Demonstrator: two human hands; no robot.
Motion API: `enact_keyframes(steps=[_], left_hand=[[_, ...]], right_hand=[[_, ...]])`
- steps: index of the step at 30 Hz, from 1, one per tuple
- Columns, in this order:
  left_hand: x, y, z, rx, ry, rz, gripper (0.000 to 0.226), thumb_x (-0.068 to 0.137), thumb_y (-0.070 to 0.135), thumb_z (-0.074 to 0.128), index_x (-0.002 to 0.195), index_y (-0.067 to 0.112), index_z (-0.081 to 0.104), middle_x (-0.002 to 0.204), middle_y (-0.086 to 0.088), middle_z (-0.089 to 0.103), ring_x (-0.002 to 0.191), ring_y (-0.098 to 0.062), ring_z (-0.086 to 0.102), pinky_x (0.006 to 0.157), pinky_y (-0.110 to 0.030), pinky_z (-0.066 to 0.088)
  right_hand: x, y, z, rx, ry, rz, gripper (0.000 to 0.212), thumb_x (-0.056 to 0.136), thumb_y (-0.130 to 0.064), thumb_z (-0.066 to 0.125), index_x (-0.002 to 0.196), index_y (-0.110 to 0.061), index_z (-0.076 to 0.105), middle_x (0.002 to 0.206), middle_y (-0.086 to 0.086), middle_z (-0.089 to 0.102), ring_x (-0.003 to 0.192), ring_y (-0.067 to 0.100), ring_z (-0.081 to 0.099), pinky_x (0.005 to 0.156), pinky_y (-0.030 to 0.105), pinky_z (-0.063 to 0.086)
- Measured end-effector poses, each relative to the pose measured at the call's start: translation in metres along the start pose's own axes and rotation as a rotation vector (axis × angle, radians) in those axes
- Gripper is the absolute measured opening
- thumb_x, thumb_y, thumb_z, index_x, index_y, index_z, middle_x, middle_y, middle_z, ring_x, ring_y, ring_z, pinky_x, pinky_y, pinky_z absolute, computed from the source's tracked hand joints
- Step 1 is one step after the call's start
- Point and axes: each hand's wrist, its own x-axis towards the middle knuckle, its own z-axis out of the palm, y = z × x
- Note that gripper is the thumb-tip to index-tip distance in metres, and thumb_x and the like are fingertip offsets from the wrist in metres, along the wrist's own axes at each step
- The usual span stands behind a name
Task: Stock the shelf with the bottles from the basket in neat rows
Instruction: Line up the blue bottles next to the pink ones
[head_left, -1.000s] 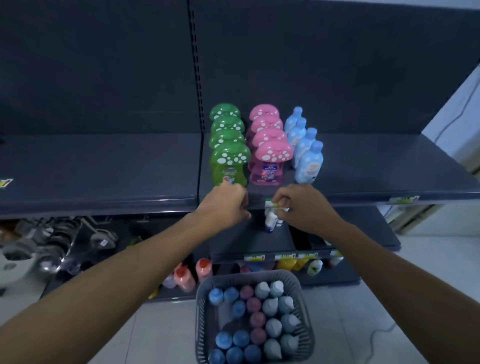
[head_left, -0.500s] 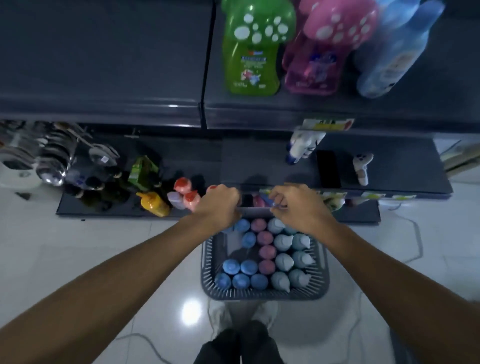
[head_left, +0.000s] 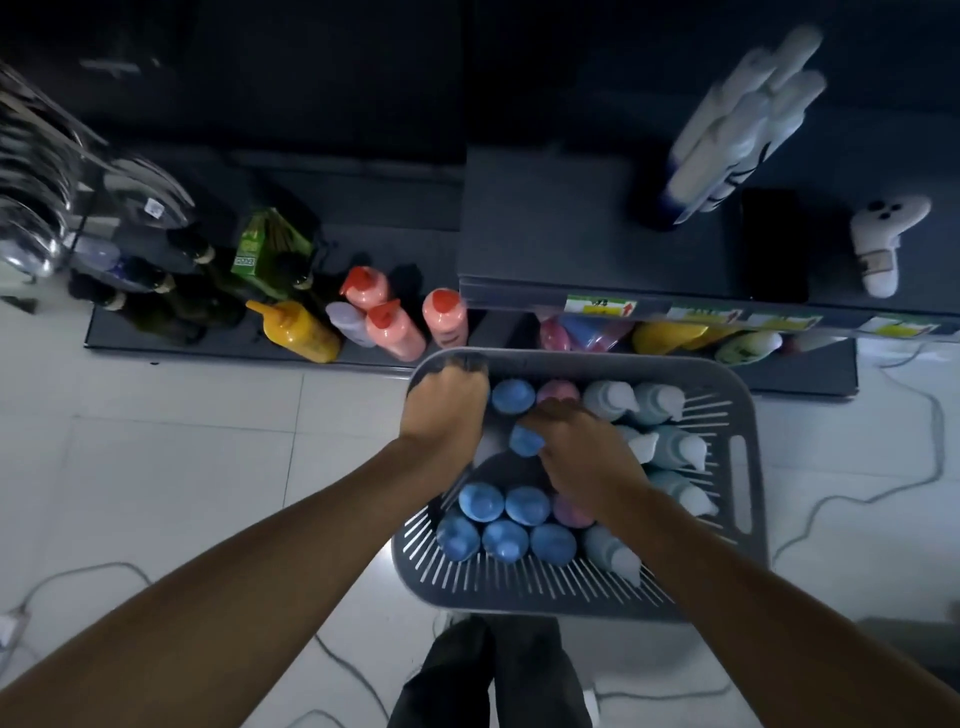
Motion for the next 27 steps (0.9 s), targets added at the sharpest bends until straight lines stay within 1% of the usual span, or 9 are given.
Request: enact_keyframes(steps=[4, 7, 10, 12, 14, 16, 19, 23, 27], left_hand=[[0.012, 0.005, 0.019, 0.091, -0.029, 0.017, 0.034, 0.097, 0.001, 0.050, 0.130, 0.007, 0.055, 0.125, -0.016, 0.059, 0.102, -0.037, 0.067, 0.074, -0.041, 0.053], [0.016, 0.006, 0.029, 0.137, -0.031, 0.008, 0.034, 0.095, 0.001, 0.054, 0.129, 0.004, 0.056, 0.128, -0.019, 0.056, 0.102, -0.038, 0.067, 0.075, -0.041, 0.054], [0.018, 0.003, 0.035, 0.137, -0.039, -0.004, 0.032, 0.095, 0.000, 0.054, 0.127, 0.004, 0.057, 0.124, -0.018, 0.059, 0.102, -0.037, 0.068, 0.076, -0.042, 0.055], [0.018, 0.002, 0.036, 0.119, -0.039, -0.006, 0.030, 0.095, -0.001, 0.054, 0.125, 0.004, 0.058, 0.120, -0.017, 0.062, 0.101, -0.038, 0.068, 0.074, -0.042, 0.054], [0.017, 0.001, 0.037, 0.128, -0.033, -0.001, 0.029, 0.096, -0.001, 0.052, 0.124, 0.005, 0.059, 0.119, -0.017, 0.063, 0.100, -0.038, 0.069, 0.073, -0.042, 0.054], [0.017, 0.002, 0.036, 0.155, -0.036, 0.006, 0.027, 0.096, 0.001, 0.053, 0.121, 0.007, 0.062, 0.116, -0.016, 0.065, 0.099, -0.037, 0.069, 0.072, -0.040, 0.053], [0.014, 0.005, 0.032, 0.200, -0.039, -0.003, 0.023, 0.094, 0.002, 0.056, 0.113, 0.009, 0.068, 0.109, -0.012, 0.069, 0.096, -0.035, 0.070, 0.069, -0.037, 0.051], [0.000, 0.010, 0.017, 0.204, -0.020, 0.014, 0.019, 0.092, 0.002, 0.059, 0.106, 0.009, 0.069, 0.103, -0.010, 0.072, 0.093, -0.033, 0.071, 0.062, -0.034, 0.042], [-0.014, 0.016, -0.015, 0.165, 0.008, 0.047, 0.017, 0.093, 0.004, 0.056, 0.105, 0.007, 0.068, 0.106, -0.013, 0.071, 0.097, -0.034, 0.069, 0.068, -0.038, 0.046]], right_hand=[[0.015, 0.003, 0.011, -0.165, -0.073, -0.098, 0.041, 0.094, -0.008, 0.040, 0.129, -0.020, 0.058, 0.134, 0.000, 0.053, 0.116, 0.024, 0.057, 0.084, 0.038, 0.054], [0.019, 0.005, 0.014, -0.225, -0.114, -0.147, 0.066, 0.084, -0.015, 0.011, 0.133, -0.016, 0.054, 0.139, 0.002, 0.048, 0.123, 0.025, 0.052, 0.089, 0.039, 0.053], [0.021, 0.009, 0.017, -0.268, -0.103, -0.236, 0.073, 0.080, -0.015, 0.003, 0.136, -0.014, 0.050, 0.139, 0.005, 0.047, 0.126, 0.027, 0.047, 0.088, 0.041, 0.053], [0.021, 0.014, 0.021, -0.254, -0.095, -0.253, 0.062, 0.087, -0.010, 0.012, 0.134, -0.013, 0.051, 0.137, 0.006, 0.050, 0.125, 0.028, 0.049, 0.086, 0.042, 0.053], [0.022, 0.018, 0.024, -0.250, -0.084, -0.246, 0.044, 0.091, -0.002, 0.038, 0.129, -0.015, 0.056, 0.131, 0.005, 0.054, 0.120, 0.027, 0.052, 0.083, 0.042, 0.054], [0.023, 0.019, 0.028, -0.252, -0.072, -0.231, 0.037, 0.088, -0.002, 0.052, 0.121, -0.016, 0.061, 0.124, 0.004, 0.058, 0.114, 0.026, 0.056, 0.079, 0.041, 0.055], [0.022, 0.016, 0.025, -0.169, -0.012, -0.173, 0.028, 0.087, -0.010, 0.059, 0.114, -0.014, 0.066, 0.113, 0.007, 0.063, 0.107, 0.028, 0.061, 0.074, 0.040, 0.055], [0.012, 0.009, 0.010, 0.019, 0.109, -0.078, 0.031, 0.080, -0.016, 0.070, 0.111, -0.015, 0.068, 0.105, 0.010, 0.068, 0.093, 0.035, 0.066, 0.069, 0.042, 0.056], [-0.002, -0.003, -0.020, 0.028, 0.157, -0.045, 0.024, 0.085, -0.022, 0.066, 0.107, -0.014, 0.068, 0.110, 0.009, 0.067, 0.100, 0.033, 0.064, 0.075, 0.041, 0.053]])
